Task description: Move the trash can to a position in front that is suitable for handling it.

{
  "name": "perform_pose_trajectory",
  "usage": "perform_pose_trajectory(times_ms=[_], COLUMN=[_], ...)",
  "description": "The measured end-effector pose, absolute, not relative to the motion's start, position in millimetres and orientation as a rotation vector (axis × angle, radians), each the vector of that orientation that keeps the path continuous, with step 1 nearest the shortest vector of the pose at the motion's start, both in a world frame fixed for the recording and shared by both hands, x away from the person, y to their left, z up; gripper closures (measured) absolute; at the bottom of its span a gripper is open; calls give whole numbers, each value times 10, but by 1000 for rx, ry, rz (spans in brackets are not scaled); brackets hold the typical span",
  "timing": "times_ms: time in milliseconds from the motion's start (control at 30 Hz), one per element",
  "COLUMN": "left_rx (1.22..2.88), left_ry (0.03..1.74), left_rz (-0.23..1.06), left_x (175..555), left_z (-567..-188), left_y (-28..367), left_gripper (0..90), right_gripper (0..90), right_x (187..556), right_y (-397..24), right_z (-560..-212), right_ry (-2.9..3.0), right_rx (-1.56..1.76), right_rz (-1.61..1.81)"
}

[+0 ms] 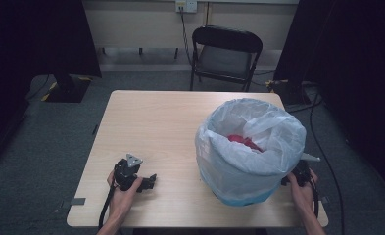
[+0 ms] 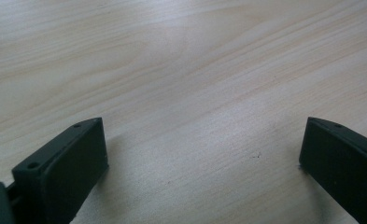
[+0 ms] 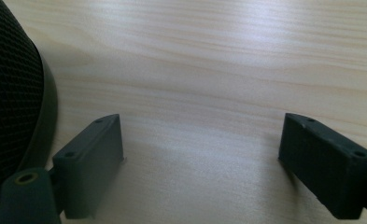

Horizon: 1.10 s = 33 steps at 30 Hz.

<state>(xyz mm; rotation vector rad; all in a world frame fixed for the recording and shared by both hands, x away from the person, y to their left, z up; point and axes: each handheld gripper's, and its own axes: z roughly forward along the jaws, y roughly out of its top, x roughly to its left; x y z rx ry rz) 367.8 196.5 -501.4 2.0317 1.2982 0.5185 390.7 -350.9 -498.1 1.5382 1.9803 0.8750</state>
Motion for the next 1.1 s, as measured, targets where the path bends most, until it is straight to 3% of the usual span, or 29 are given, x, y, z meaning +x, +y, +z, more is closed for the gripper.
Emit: perform_pose_trajectory(times_ms=[67, 100, 133, 200, 267, 567, 1100], left_rx=[2034, 1998, 2006, 1995, 1983, 1977, 1928], left_ry=[1292, 1280, 1269, 1259, 1238, 1103, 942], left_rz=[525, 524, 517, 508, 503, 490, 311], left_x=[3673, 3662, 3659, 3636, 3613, 3580, 3778], left_z=[-5004, -4981, -4970, -4951, -4919, -4706, -4527], left_y=[1972, 1979, 1979, 1952, 1928, 1648, 840], left_gripper=[92, 189, 224, 140, 180, 159, 172], right_gripper=[138, 157, 161, 155, 155, 156, 169], right_x=[3901, 3896, 3891, 3872, 3854, 3795, 3658], right_y=[-3535, -3545, -3553, -3565, -3571, -3569, -3556], right_z=[-4972, -4963, -4952, -4920, -4886, -4745, -4510], right_ry=[1984, 1985, 1987, 1982, 1980, 1960, 1963], right_rx=[1552, 1554, 1554, 1555, 1549, 1534, 1475], right_rz=[900, 904, 910, 947, 982, 1113, 1274])
